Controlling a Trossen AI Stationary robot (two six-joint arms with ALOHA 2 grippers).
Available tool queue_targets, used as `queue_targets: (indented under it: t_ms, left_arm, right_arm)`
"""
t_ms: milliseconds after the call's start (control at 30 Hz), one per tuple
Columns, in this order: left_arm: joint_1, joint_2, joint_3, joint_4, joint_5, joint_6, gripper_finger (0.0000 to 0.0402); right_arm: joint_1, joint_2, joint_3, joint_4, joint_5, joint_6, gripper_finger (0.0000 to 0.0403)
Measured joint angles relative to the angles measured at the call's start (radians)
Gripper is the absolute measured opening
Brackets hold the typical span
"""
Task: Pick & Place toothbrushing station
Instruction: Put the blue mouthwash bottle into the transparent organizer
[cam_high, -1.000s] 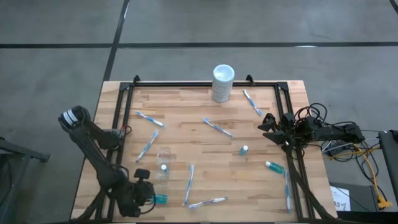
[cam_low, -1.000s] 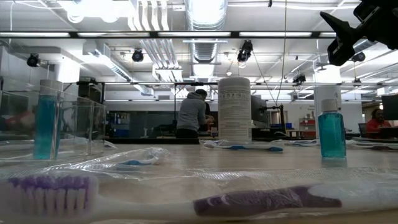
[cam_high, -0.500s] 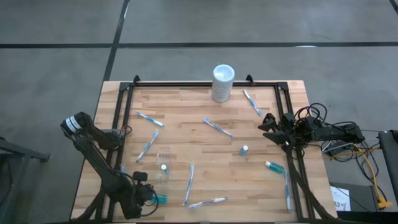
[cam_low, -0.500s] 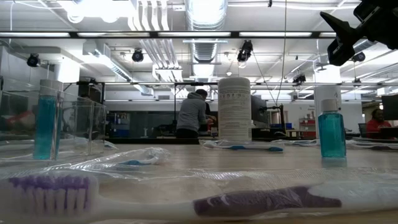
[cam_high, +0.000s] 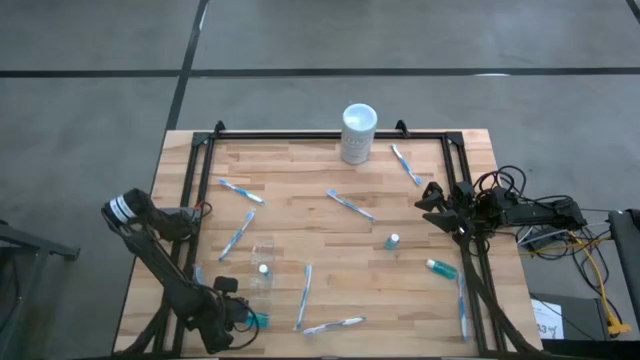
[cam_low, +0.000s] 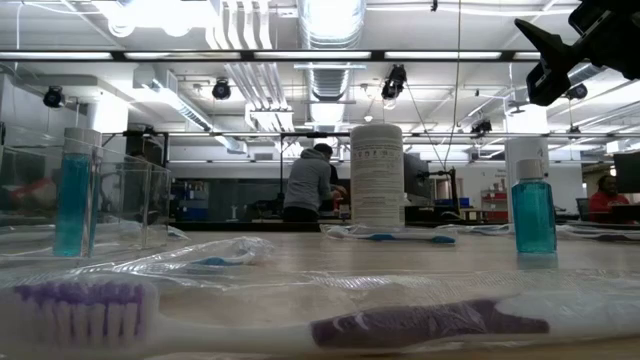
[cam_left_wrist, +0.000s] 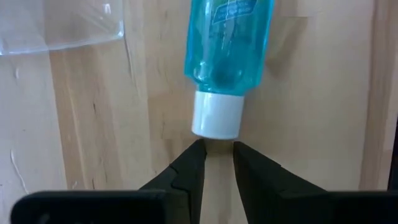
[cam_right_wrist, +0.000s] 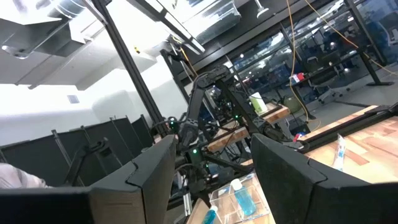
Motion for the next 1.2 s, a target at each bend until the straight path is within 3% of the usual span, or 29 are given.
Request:
queue_targets:
  t_ms: [267, 600, 900, 1000, 1200]
  left_arm:
    - [0.019, -0.002, 0.001, 0.024, -0.013, 0.022, 0.0090]
    - [0.045, 0.001, 0.001, 0.193, -0.088, 0.101, 0.0090]
    - [0.044, -0.021, 0.024, 0.176, -0.003, -0.011, 0.0090]
    - [0.044, -0.040, 0.046, 0.174, -0.054, -0.037, 0.0090]
    - [0.022, -0.051, 0.087, 0.178, -0.331, -0.113, 0.0090]
  right_arm:
    - [0.000, 0.000, 0.000, 0.000, 0.000, 0.000, 0.0206]
    - [0.000, 0.000, 0.000, 0.000, 0.000, 0.000, 0.0206]
    - [0.000, 0.000, 0.000, 0.000, 0.000, 0.000, 0.0206]
    - [0.000, 0.000, 0.000, 0.000, 0.000, 0.000, 0.0206]
    - [0.000, 0.000, 0.000, 0.000, 0.000, 0.000, 0.0206]
